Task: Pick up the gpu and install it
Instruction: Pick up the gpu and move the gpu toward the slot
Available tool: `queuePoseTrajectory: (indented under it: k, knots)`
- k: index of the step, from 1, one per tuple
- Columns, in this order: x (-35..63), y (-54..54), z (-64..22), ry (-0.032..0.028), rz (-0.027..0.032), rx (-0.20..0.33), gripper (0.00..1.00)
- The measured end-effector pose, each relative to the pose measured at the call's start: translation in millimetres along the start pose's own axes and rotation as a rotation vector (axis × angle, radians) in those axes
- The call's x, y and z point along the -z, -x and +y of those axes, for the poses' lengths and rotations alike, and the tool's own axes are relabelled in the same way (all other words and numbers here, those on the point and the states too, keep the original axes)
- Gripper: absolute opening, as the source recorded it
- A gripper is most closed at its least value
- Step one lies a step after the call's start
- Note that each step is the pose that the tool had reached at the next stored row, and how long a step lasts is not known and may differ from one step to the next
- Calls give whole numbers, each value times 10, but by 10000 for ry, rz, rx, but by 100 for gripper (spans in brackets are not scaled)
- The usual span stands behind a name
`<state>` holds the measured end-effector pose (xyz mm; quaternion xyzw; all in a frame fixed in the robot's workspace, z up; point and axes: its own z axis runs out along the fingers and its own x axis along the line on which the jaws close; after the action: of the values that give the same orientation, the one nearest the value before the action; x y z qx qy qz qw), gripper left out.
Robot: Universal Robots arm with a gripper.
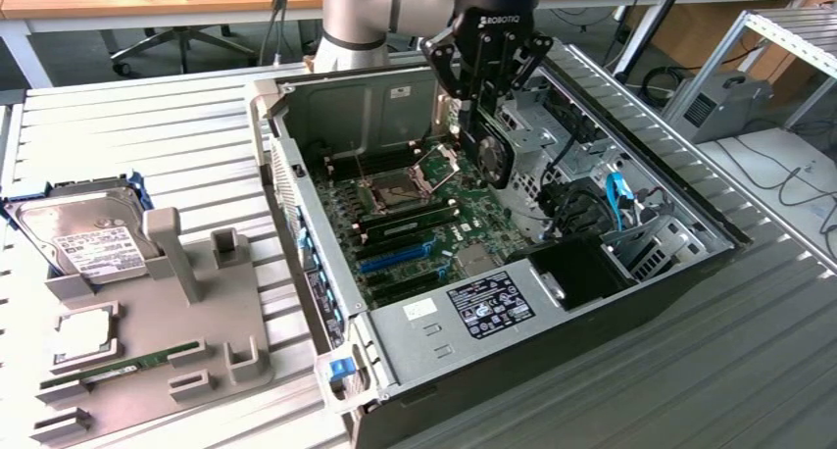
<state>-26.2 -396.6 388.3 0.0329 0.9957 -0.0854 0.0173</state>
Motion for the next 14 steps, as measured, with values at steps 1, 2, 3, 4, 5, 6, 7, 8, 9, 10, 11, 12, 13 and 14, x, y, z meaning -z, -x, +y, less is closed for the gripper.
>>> queuePoseTrajectory:
  k: [1, 2, 3, 4, 5, 6, 7, 8, 9, 10, 11, 12, 13, 14]
  knots:
    - [0, 1, 0, 37, 2, 2, 26]
    - [0, 1, 0, 158, 10, 14, 26]
    - [0, 2, 0, 350, 18, 39, 26]
    - [0, 2, 0, 537, 26, 61, 26]
    - [0, 2, 0, 711, 36, 82, 26]
    - [0, 3, 0, 898, 45, 105, 26]
    - [0, 3, 0, 1075, 50, 143, 26]
    - [0, 3, 0, 1145, 40, 253, 26]
    - [0, 3, 1, 1160, 19, 450, 26]
    - [0, 4, 1, 1168, 0, 623, 26]
    - [-1, 3, 1, 1182, -43, 999, 26]
    - [-1, 3, 0, 1182, -46, 1026, 26]
    - [-1, 3, 0, 1182, -46, 1027, 26]
    - [-2, 3, 0, 1183, -46, 1027, 26]
